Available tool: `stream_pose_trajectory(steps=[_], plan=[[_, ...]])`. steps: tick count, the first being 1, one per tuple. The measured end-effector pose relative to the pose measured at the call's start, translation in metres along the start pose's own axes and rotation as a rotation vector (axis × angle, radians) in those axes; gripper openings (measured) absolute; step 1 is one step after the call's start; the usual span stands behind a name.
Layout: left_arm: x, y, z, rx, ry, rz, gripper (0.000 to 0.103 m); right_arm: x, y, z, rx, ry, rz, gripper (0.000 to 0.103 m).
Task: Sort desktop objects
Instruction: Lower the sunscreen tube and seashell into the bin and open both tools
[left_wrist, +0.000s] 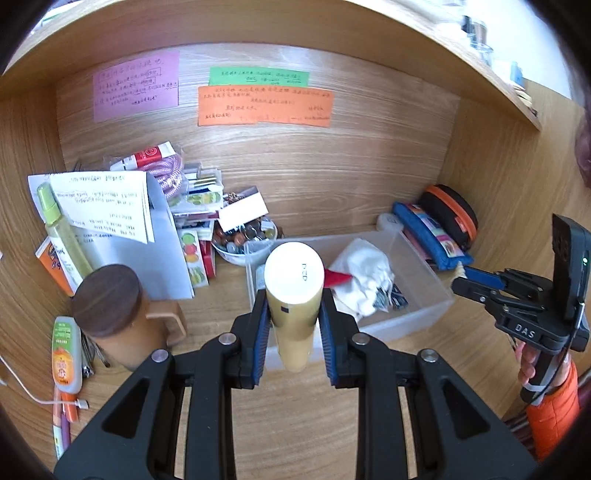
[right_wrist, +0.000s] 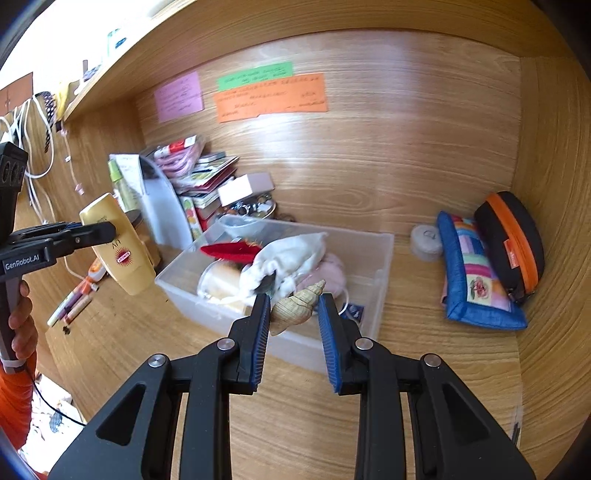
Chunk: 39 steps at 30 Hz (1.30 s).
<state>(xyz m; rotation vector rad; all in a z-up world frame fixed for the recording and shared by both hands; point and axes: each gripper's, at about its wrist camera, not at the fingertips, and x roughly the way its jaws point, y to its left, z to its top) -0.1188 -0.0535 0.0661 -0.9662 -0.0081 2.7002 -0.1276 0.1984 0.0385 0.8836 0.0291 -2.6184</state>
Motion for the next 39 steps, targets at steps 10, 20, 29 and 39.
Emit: stream_pose_trajectory(steps=[10,20,29,39], plan=[[0.053,0.011,0.013,-0.010,0.062,0.019,0.025,0.026,-0.022,0.015,0.023,0.013,-0.027,0.024],[0.099,0.006,0.007,0.018,0.146,0.001,0.025,0.071,-0.031,0.011,0.016,0.099,-0.005,0.025],[0.124,0.002,0.009,0.032,0.181,0.012,0.025,0.102,-0.015,0.009,-0.070,0.169,0.007,0.025],[0.142,0.001,0.012,0.036,0.202,0.028,0.026,0.119,-0.019,0.011,-0.093,0.198,-0.020,0.025]])
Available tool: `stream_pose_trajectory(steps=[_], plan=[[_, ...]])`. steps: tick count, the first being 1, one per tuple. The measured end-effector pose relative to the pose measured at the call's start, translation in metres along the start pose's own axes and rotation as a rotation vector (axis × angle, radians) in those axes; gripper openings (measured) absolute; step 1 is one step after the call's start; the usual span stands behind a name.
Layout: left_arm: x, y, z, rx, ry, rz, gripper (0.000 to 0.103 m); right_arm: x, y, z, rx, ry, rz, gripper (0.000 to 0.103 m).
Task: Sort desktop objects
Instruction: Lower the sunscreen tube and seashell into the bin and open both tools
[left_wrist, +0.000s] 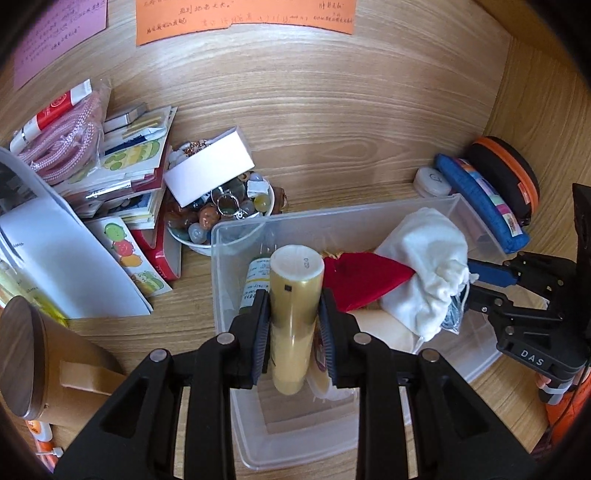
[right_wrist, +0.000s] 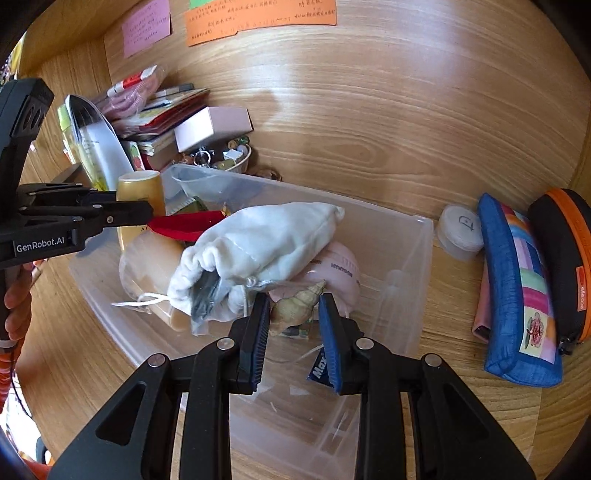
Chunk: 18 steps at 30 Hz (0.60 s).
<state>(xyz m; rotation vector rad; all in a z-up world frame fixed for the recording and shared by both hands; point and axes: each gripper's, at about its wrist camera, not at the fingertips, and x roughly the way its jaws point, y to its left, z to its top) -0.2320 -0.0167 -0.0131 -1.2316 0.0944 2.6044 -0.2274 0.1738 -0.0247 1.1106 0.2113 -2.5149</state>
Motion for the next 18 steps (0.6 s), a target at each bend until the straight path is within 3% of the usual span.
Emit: stream_pose_trajectory(steps=[4,13,15,18], plan=[[0.004,-0.002,0.003,-0.002,0.001,0.001,0.027,0.002,-0.001,0.001,-0.004,0.001,-0.009,0.025],[0.012,-0.011,0.005,0.037,-0.003,0.036,0.045,0.002,-0.003,0.002,-0.006,-0.008,-0.002,0.025],[0.012,-0.012,0.006,0.041,-0.006,0.045,0.049,0.001,-0.004,0.002,0.000,-0.010,0.002,0.026],[0.008,-0.010,0.007,0.036,-0.020,0.032,0.065,-0.004,-0.004,0.002,0.002,-0.022,-0.011,0.034]])
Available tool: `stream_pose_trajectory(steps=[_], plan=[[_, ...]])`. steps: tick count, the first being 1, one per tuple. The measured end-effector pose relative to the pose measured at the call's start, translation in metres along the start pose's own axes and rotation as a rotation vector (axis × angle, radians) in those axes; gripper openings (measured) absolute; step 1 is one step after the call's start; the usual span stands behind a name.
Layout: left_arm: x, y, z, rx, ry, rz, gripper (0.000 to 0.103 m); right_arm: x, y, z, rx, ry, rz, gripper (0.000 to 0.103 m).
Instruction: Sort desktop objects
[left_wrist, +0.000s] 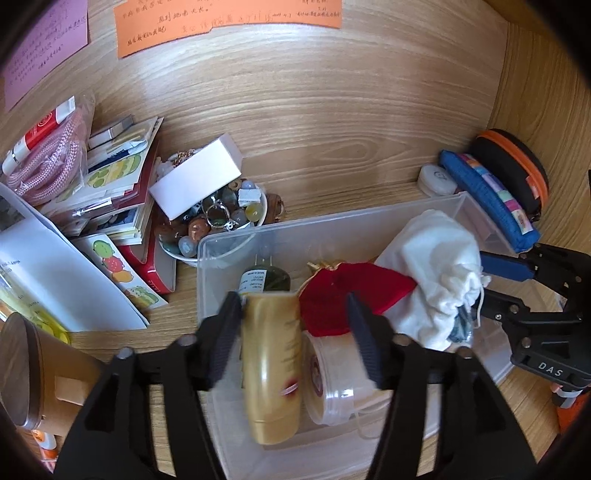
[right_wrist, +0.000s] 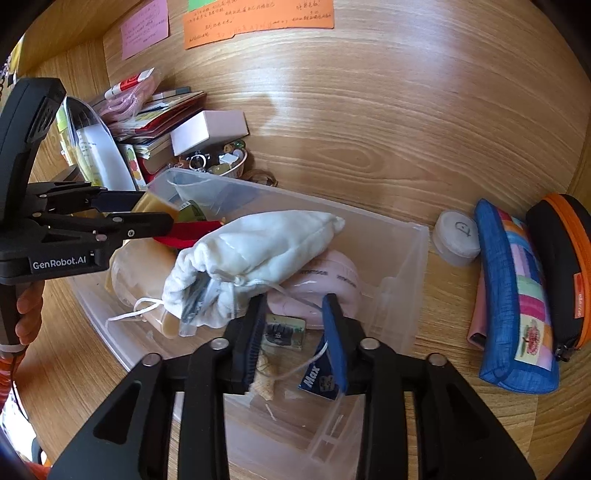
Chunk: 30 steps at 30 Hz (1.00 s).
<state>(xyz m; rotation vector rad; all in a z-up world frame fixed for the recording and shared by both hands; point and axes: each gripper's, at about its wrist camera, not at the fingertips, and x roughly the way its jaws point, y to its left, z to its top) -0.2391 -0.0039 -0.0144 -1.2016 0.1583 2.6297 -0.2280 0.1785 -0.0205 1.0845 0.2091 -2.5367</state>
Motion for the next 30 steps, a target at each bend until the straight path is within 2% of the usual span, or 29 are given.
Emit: stream_pose_trajectory(steps=[4,9,11,12,14,16,20,22,27,30], plan=[[-0.011,0.000,0.001,-0.001,-0.028,-0.004,0.069,-0.013,-0.002,0.001,0.007,-0.037,-0.014,0.047],[-0.023,-0.002,0.001,0.006,-0.051,0.019,0.076,-0.030,-0.002,0.003,0.012,-0.079,-0.024,0.056],[-0.029,-0.003,-0.001,0.002,-0.061,0.032,0.091,-0.037,-0.002,0.003,0.023,-0.095,-0.027,0.062],[-0.032,-0.004,-0.002,0.000,-0.067,0.038,0.094,-0.041,-0.003,0.003,0.030,-0.101,-0.024,0.068],[-0.036,-0.005,-0.004,-0.001,-0.074,0.050,0.095,-0.047,-0.005,0.003,0.043,-0.105,-0.014,0.072],[-0.042,-0.006,-0.006,-0.003,-0.078,0.057,0.096,-0.053,-0.007,0.003,0.069,-0.100,0.003,0.084],[-0.054,-0.009,-0.012,-0.014,-0.091,0.075,0.098,-0.067,-0.013,-0.001,0.138,-0.098,0.038,0.090],[-0.061,-0.011,-0.016,-0.020,-0.104,0.097,0.098,-0.073,-0.015,-0.004,0.186,-0.096,0.044,0.101],[-0.086,-0.015,-0.030,-0.044,-0.154,0.119,0.099,-0.095,-0.017,-0.015,0.264,-0.121,0.071,0.103],[-0.101,-0.018,-0.039,-0.054,-0.183,0.130,0.101,-0.110,-0.017,-0.023,0.286,-0.149,0.058,0.103]])
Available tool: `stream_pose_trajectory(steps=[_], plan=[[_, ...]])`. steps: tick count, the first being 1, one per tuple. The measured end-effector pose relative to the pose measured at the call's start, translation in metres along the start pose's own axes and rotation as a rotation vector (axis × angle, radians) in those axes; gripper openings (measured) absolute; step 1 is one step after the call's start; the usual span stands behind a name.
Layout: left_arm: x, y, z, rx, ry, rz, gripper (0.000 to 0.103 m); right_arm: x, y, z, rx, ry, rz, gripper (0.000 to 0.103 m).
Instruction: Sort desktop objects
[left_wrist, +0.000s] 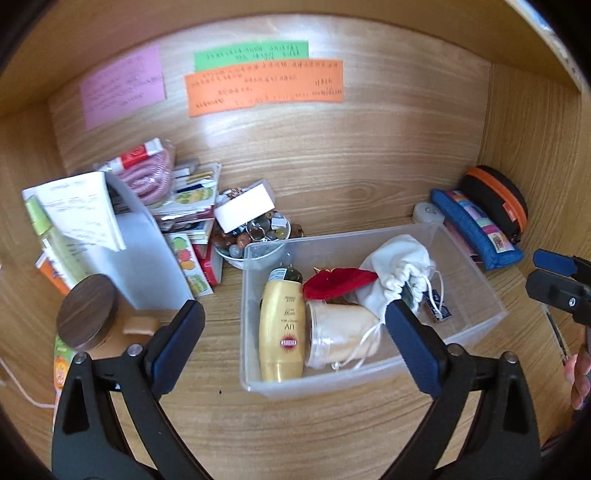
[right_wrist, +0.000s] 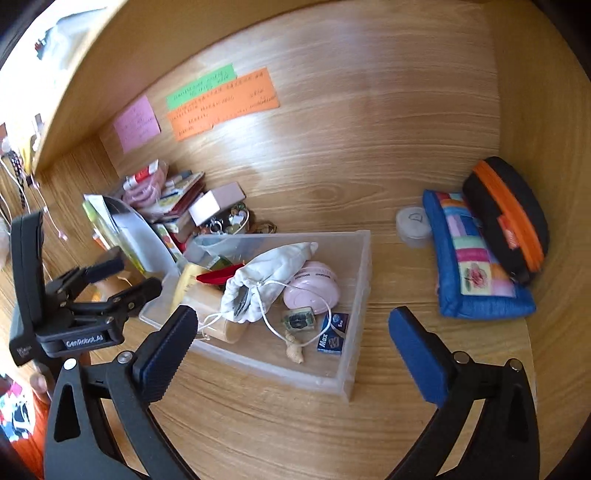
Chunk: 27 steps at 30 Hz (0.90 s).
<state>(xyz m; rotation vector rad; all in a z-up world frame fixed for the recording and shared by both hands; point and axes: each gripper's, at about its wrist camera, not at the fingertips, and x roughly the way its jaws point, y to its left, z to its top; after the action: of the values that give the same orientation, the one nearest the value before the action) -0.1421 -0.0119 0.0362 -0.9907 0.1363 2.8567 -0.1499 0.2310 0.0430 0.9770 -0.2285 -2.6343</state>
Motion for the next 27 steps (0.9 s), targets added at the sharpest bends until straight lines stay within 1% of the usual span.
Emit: stream_pose_trajectory(steps=[5,8,9,13,15,18,20,27], plan=[[-0.021,-0.005,-0.010,0.001,-0.037,0.018,0.102,-0.028,0.011,-0.013,-0.038,-0.060,-0.042,0.103],[-0.036,-0.007,-0.018,-0.015,-0.068,0.026,0.102,-0.043,0.023,-0.024,-0.088,-0.102,-0.097,0.103],[-0.042,-0.007,-0.022,-0.030,-0.083,0.027,0.102,-0.049,0.030,-0.029,-0.112,-0.120,-0.127,0.103],[-0.059,-0.005,-0.033,-0.080,-0.124,-0.002,0.103,-0.062,0.047,-0.045,-0.168,-0.170,-0.206,0.103],[-0.063,-0.003,-0.037,-0.093,-0.131,-0.013,0.103,-0.065,0.053,-0.053,-0.185,-0.180,-0.226,0.103],[-0.067,-0.001,-0.045,-0.112,-0.128,-0.030,0.103,-0.068,0.059,-0.064,-0.196,-0.189,-0.231,0.103],[-0.068,-0.001,-0.050,-0.121,-0.133,-0.029,0.103,-0.068,0.061,-0.069,-0.184,-0.187,-0.230,0.103],[-0.061,-0.010,-0.064,-0.089,-0.120,-0.010,0.103,-0.061,0.062,-0.075,-0.164,-0.175,-0.221,0.103]])
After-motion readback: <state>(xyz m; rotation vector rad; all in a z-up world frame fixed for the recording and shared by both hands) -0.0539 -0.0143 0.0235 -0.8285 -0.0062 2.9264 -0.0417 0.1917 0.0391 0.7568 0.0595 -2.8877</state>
